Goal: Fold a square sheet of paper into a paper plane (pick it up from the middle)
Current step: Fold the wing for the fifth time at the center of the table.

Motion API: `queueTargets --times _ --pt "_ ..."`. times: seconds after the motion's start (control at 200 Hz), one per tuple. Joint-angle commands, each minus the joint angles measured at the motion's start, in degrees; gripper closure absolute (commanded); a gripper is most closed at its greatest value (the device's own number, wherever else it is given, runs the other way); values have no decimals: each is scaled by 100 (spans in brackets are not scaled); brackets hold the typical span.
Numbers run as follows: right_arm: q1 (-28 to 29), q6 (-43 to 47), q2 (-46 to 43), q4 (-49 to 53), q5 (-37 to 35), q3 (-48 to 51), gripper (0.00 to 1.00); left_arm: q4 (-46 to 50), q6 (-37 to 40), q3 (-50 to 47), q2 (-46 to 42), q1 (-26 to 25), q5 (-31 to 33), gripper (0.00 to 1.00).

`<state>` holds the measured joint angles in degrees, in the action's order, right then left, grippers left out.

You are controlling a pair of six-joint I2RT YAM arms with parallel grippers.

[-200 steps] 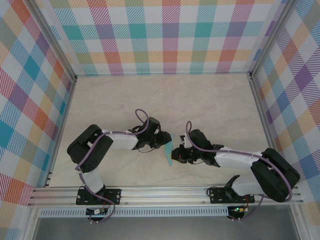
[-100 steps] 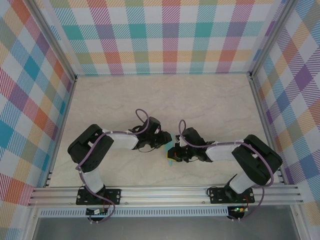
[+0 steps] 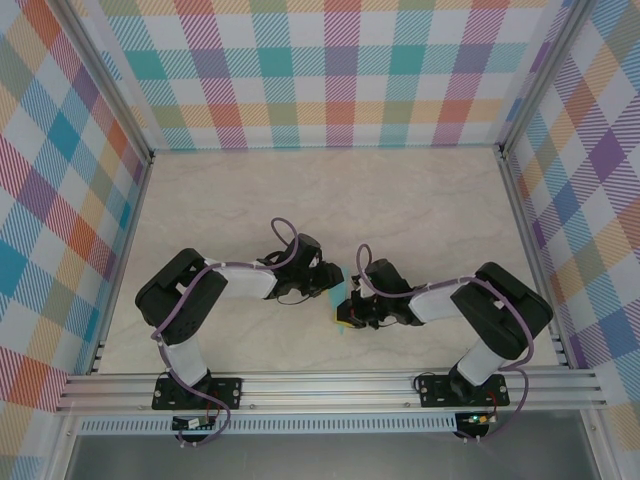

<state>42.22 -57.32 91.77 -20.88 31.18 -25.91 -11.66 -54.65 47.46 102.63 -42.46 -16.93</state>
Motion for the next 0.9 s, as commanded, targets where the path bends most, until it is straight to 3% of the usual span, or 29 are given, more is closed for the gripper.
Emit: queueTargets --times 0.0,0.165,0.33,0.545,0.72,0.895 --pt "107 262 -320 813 201 183 99 453 8 -223 534 -64 331 61" --pt "103 449 -248 1371 -108 190 97 427 3 -228 555 -66 313 61" --pt "111 284 69 1127 5 250 100 423 -17 -211 548 -67 313 61" --pt "111 536 -625 1904 -246 -223 99 443 -10 -210 556 -69 289 61" --pt "116 477 -880 1690 -374 -555 98 427 -19 -220 556 -69 287 61" --pt "93 379 -531 1281 -529 -756 98 375 -37 -205 565 -63 244 61"
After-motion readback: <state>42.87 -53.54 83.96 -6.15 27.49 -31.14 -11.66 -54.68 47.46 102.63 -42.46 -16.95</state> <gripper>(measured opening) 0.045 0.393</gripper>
